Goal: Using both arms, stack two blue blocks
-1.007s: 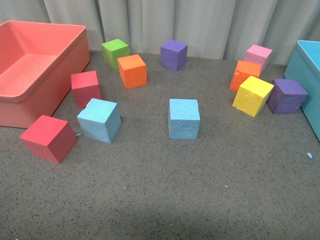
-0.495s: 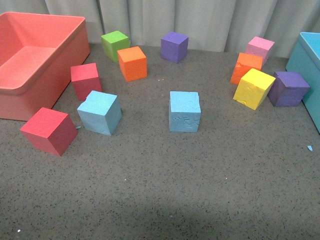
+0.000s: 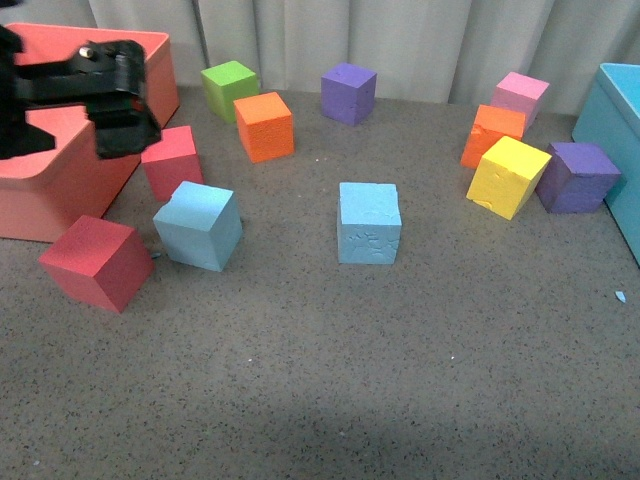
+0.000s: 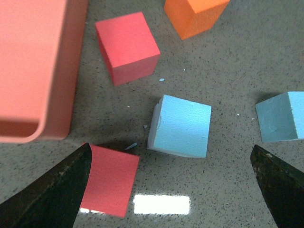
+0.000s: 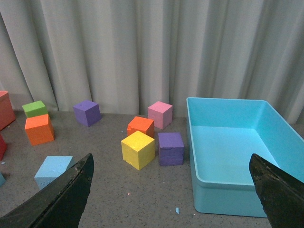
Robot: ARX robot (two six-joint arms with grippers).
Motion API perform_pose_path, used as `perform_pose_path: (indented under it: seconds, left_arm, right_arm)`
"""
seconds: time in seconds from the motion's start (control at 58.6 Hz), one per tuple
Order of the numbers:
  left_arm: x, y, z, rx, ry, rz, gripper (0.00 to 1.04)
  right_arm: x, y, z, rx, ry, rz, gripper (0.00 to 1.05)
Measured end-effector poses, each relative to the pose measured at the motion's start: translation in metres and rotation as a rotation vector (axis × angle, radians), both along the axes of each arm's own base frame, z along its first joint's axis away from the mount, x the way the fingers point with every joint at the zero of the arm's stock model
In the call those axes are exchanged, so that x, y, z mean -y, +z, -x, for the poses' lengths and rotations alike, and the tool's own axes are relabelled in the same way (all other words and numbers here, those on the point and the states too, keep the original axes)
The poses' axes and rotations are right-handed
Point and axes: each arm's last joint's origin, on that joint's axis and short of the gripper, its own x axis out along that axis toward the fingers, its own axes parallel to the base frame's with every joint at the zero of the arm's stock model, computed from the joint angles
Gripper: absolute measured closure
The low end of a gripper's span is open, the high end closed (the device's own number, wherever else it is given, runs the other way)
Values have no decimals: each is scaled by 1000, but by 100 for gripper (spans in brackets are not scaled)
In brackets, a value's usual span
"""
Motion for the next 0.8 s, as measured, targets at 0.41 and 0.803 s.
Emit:
perform_pose_path:
  seconds: [0.41,0.803]
  left_arm:
    - [17,-40,-52,-193,-4,-48,7]
    - [40,-59,-64,-296,-70,-23,7]
  right_arm:
    - [0,0,0,0,0,0,9]
    - [0,0,0,0,0,0,9]
